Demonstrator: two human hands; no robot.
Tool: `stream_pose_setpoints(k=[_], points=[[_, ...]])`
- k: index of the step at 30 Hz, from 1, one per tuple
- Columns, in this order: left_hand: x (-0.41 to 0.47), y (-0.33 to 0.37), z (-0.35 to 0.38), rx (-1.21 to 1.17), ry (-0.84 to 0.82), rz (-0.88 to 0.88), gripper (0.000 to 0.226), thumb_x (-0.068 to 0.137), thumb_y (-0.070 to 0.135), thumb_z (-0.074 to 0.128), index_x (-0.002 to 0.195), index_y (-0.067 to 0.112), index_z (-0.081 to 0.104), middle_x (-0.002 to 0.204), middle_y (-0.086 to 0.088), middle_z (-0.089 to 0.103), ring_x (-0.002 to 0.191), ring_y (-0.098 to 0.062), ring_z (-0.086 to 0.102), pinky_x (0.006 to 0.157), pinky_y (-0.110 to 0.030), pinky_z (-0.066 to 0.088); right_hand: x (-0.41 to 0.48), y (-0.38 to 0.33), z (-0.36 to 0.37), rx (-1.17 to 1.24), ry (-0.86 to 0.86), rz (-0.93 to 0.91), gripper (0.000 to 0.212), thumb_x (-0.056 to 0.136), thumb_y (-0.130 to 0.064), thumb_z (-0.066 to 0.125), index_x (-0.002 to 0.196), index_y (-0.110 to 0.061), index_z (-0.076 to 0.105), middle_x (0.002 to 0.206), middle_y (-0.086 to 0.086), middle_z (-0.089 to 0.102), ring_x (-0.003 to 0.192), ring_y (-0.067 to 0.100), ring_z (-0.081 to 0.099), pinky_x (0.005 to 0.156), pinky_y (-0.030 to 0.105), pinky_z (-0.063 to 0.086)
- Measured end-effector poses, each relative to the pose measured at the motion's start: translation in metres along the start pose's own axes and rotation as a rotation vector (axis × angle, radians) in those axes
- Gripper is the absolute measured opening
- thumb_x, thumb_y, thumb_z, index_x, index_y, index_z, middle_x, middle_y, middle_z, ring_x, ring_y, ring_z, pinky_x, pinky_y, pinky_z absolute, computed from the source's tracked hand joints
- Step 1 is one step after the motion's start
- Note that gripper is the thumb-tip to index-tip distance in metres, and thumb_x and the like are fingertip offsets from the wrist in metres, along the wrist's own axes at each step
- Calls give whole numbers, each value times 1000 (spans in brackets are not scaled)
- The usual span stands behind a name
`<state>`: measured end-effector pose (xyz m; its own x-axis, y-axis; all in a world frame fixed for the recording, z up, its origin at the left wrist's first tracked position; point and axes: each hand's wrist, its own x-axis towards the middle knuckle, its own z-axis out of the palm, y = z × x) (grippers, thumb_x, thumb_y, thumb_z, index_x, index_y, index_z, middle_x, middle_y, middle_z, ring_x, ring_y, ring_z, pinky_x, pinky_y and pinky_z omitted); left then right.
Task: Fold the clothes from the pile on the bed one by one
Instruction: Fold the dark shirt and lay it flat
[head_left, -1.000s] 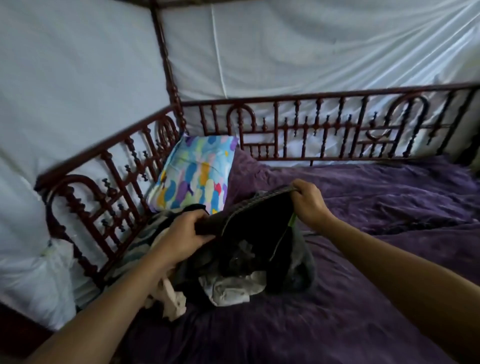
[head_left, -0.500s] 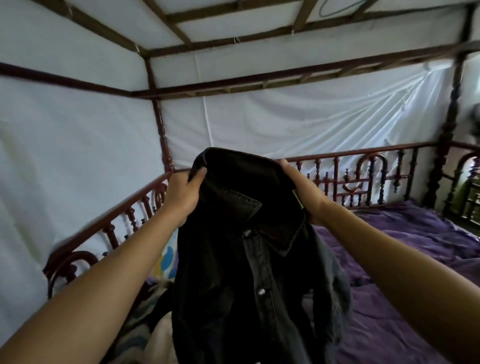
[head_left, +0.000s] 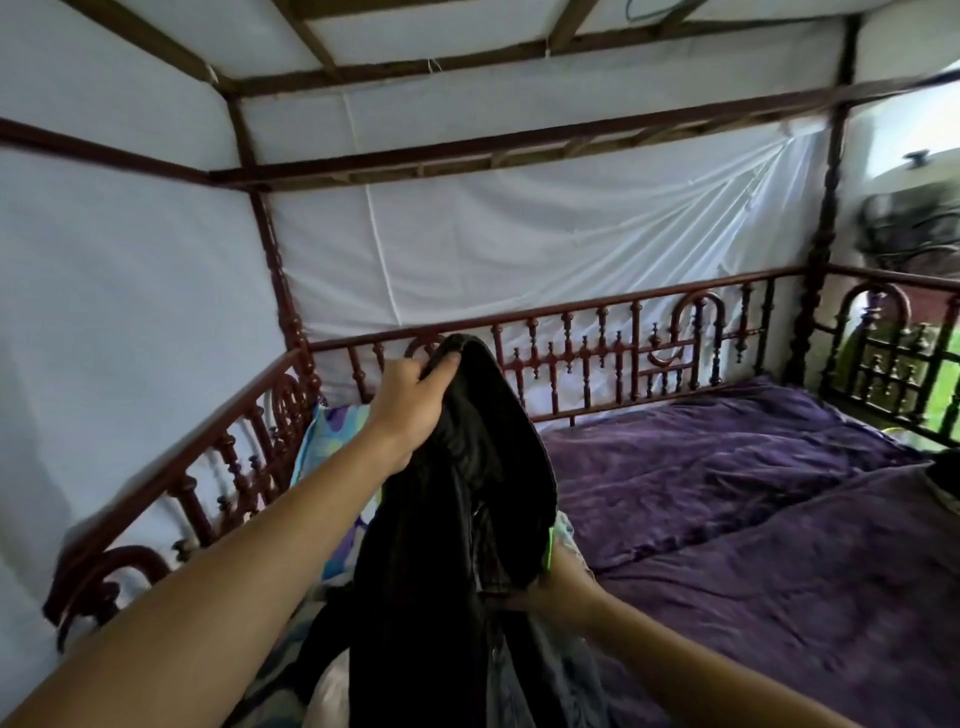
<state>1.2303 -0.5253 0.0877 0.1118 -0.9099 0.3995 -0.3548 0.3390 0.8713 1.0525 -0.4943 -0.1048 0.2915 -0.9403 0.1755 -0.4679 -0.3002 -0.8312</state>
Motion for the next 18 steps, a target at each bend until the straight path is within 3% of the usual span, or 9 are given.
stream_pose_setpoints(k=[2, 3, 5, 7, 10, 12, 14, 16, 18], points=[[4, 0, -10, -36, -34, 32, 51, 93, 36, 59, 81, -13, 60, 72, -10, 56, 69, -21, 55, 65, -34, 40, 10, 2, 1, 72, 119, 61, 20, 74, -12, 71, 76, -25, 55, 77, -6, 60, 71, -10, 52, 74, 28, 49], [7, -1, -18, -39, -40, 53, 49, 93, 35, 58, 79, -12, 61, 72, -9, 55, 68, -20, 54, 64, -31, 40, 14, 3, -6, 149, 143, 105, 17, 82, -2, 63, 84, -19, 60, 87, 4, 67, 77, -4, 53, 78, 30, 51], [9, -6, -37, 53, -46, 101, 53, 93, 39, 57, 73, -10, 57, 68, -8, 49, 62, -15, 49, 56, -24, 37, 19, 0, -30, 293, 209, 96, 25, 87, 6, 57, 87, -14, 71, 92, 4, 74, 80, 2, 58, 75, 25, 52], [5, -12, -51, 200, -76, 128, 59, 90, 50, 57, 68, -5, 56, 62, -4, 49, 55, -13, 50, 49, -17, 34, 23, -18, -59, 343, 228, 57, 31, 89, 5, 55, 75, -16, 74, 78, -6, 73, 71, 0, 60, 65, 22, 51], [-6, -20, -59, 281, -323, 136, 42, 67, 69, 68, 74, 27, 66, 64, 13, 64, 60, -1, 62, 57, -11, 44, 36, -51, -100, 295, 238, -17, 20, 93, -13, 57, 81, -11, 73, 76, -1, 71, 69, 7, 63, 61, 23, 49], [-9, -29, -61, 284, -512, 128, 54, 51, 62, 83, 95, 34, 67, 88, 12, 72, 84, -4, 68, 74, -19, 52, 42, -71, -122, 199, 267, -27, 26, 91, -25, 63, 68, -16, 69, 62, -3, 64, 56, 10, 59, 49, 20, 42], [-4, -44, -64, 354, -628, 42, 65, 46, 46, 92, 102, 26, 67, 97, 6, 73, 93, -10, 68, 81, -25, 53, 46, -87, -139, 128, 301, -25, 34, 88, -29, 66, 56, -19, 62, 50, -6, 54, 44, 10, 52, 42, 17, 34], [-3, -66, -65, 550, -650, -23, 38, 52, 27, 92, 82, 20, 70, 78, 7, 72, 78, -7, 68, 69, -17, 51, 49, -96, -152, 110, 327, -35, 35, 88, -28, 66, 53, -22, 62, 46, -8, 52, 40, 8, 50, 39, 16, 32], [-2, -90, -64, 640, -609, -77, 19, 63, 17, 86, 71, 9, 71, 67, 5, 67, 66, -7, 63, 61, -19, 45, 51, -99, -164, 103, 361, -51, 30, 87, -28, 67, 58, -21, 65, 46, -8, 53, 40, 7, 50, 41, 17, 33]])
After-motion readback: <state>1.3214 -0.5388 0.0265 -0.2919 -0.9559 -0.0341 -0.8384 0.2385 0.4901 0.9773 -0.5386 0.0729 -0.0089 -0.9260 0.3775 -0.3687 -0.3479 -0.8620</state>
